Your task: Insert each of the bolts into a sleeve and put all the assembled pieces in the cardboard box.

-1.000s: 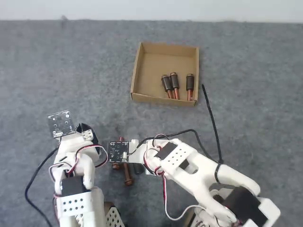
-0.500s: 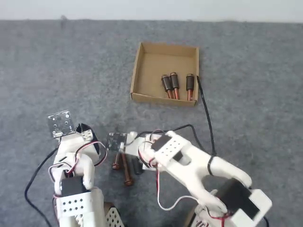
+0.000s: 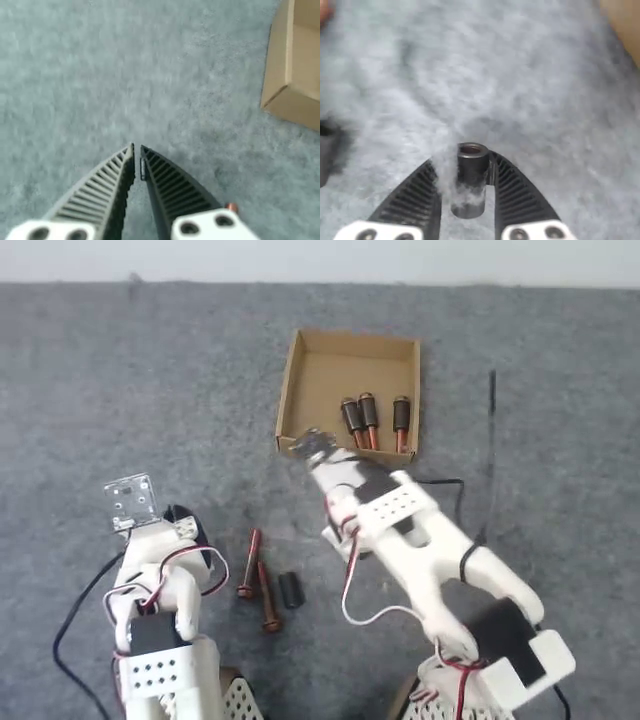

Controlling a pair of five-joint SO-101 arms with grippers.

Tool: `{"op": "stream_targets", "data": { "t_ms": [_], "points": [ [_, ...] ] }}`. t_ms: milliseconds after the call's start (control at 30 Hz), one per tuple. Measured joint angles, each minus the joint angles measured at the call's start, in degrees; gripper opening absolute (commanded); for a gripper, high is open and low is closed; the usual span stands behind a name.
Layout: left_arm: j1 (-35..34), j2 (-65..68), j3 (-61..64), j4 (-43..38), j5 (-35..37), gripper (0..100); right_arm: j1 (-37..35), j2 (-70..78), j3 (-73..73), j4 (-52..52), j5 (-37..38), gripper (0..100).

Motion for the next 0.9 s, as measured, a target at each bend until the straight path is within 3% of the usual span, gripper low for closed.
{"op": "stream_targets", "data": {
  "t_ms": [367,667,900],
  "points": [
    [0.0,2.37,-6.42,5.1,-2.64,2,2.9,-8.7,9.14,-3.08,-2.37,0.6],
    [2.02,30.51,-28.04,10.99,-2.9,2,5.8,-8.88,9.76,-5.19,-2.37,0.6],
    [13.01,51.6,-33.05,10.99,-2.9,2,7.47,-8.88,9.76,-5.54,-2.37,0.6]
  ]
}}
